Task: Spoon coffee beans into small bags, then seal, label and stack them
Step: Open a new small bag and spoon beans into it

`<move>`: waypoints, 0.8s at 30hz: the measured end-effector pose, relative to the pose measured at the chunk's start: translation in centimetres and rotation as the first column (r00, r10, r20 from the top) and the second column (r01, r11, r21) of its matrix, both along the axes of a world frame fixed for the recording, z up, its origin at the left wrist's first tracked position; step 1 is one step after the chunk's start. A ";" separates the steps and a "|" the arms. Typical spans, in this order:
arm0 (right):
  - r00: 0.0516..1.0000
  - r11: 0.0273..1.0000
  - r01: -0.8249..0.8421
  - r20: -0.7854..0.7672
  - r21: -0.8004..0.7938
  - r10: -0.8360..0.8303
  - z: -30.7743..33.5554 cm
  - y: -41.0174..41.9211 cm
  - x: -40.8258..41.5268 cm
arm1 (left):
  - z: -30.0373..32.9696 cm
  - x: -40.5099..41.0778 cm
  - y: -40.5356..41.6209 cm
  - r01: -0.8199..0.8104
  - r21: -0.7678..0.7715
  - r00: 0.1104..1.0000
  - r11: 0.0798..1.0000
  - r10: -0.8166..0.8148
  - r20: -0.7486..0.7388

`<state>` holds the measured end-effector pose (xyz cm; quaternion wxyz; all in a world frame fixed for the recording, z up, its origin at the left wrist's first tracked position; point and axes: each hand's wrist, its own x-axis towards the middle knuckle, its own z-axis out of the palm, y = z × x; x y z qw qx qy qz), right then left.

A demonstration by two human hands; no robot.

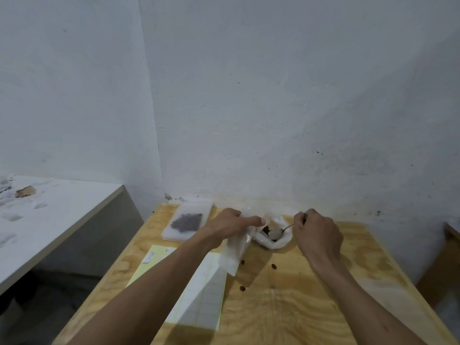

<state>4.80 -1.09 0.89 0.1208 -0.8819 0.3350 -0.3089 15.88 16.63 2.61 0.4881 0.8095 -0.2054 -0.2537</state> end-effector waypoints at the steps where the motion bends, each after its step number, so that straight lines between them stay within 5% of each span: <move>1: 1.000 0.998 0.029 0.009 0.057 -0.029 -0.3 -0.2 0.0 | 0.4 -0.2 -0.2 0.012 -0.011 1.000 1.000 -0.012 0.012; 5: 0.980 0.934 0.125 0.104 0.335 -0.168 -1.4 -0.7 0.0 | 1.1 -0.3 0.0 0.151 -0.055 0.987 0.987 -0.148 0.066; 11: 0.951 0.686 0.063 0.165 0.725 -0.262 -3.2 -0.7 0.1 | 0.4 0.5 0.9 0.131 0.014 0.988 0.991 -0.132 0.087; 16: 0.949 0.662 -0.010 0.216 0.750 -0.230 -1.9 -1.0 -0.3 | -0.1 1.3 1.8 0.058 0.162 0.963 0.985 -0.099 0.252; 24: 0.933 0.683 -0.086 0.300 0.726 -0.201 1.5 -1.5 -0.8 | -0.9 1.0 2.4 0.056 0.075 0.915 0.996 -0.081 0.396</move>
